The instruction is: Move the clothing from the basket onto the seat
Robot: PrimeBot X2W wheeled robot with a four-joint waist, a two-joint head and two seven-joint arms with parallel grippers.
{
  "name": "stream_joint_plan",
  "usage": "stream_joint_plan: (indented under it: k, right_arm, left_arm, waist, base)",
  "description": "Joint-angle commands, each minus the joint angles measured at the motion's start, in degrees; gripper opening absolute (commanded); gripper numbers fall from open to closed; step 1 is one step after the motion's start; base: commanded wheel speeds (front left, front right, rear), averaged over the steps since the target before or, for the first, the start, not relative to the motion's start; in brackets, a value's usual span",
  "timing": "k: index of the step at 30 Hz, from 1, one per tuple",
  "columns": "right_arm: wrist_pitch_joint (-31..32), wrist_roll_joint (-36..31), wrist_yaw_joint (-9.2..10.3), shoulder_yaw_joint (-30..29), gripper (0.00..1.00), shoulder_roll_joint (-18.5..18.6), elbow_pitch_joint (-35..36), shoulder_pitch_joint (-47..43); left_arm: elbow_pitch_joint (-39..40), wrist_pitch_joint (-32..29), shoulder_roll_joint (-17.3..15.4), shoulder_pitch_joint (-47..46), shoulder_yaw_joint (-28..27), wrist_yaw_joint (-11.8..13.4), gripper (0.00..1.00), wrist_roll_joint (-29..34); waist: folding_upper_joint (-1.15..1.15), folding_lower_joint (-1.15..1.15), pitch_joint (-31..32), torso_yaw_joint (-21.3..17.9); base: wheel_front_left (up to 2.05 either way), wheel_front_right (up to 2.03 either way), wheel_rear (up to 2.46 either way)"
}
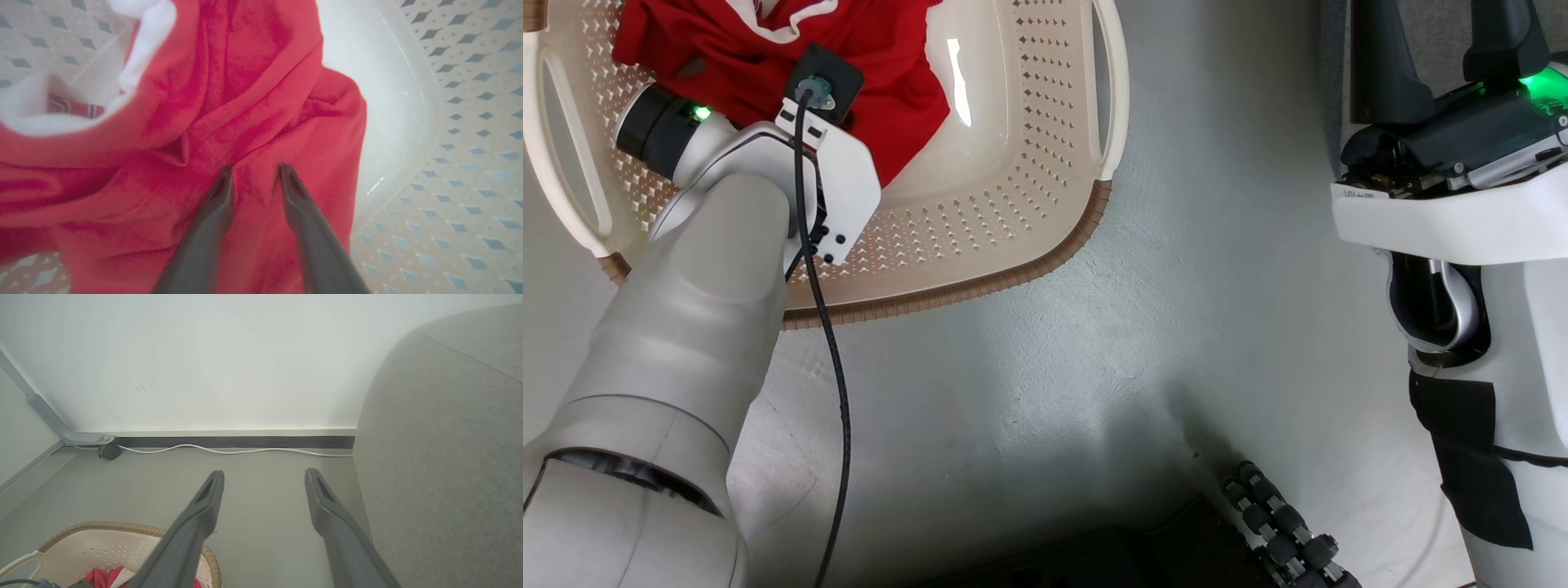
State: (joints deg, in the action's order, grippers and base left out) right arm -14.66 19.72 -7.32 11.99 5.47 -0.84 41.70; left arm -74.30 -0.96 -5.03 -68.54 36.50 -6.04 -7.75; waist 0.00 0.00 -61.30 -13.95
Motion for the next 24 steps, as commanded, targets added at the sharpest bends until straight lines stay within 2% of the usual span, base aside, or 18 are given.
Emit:
stream_joint_plan:
  k: [1, 11, 24]
  right_arm:
    - [-0.34, 0.3, -0.17, 0.49, 1.0, -0.43, 1.54, -2.64]
    - [-0.34, 0.81, -0.17, -0.8, 1.0, -0.64, 0.91, -1.6]
    - [-0.34, 0.46, -0.17, -1.9, 1.0, 0.67, -2.33, -4.18]
  left_arm:
    - [0.36, 0.57, -0.93, 1.33, -0.25, 0.15, 0.0, -0.56]
    - [0.35, 3.24, -1.31, 3.37, -0.95, 0.63, 0.0, -2.69]
    - [0.34, 10.79, 1.36, 9.42, -2.71, 0.26, 0.0, -7.57]
  waist:
    - [0.0, 0.0, 0.14, -0.07]
    - [0.0, 0.0, 2.32, -0.9]
    - [0.0, 0.0, 12.97, 1.51]
  base:
    - [0.0, 0.0, 0.0]
    - [0.0, 0.0, 0.0]
    - [0.0, 0.0, 0.0]
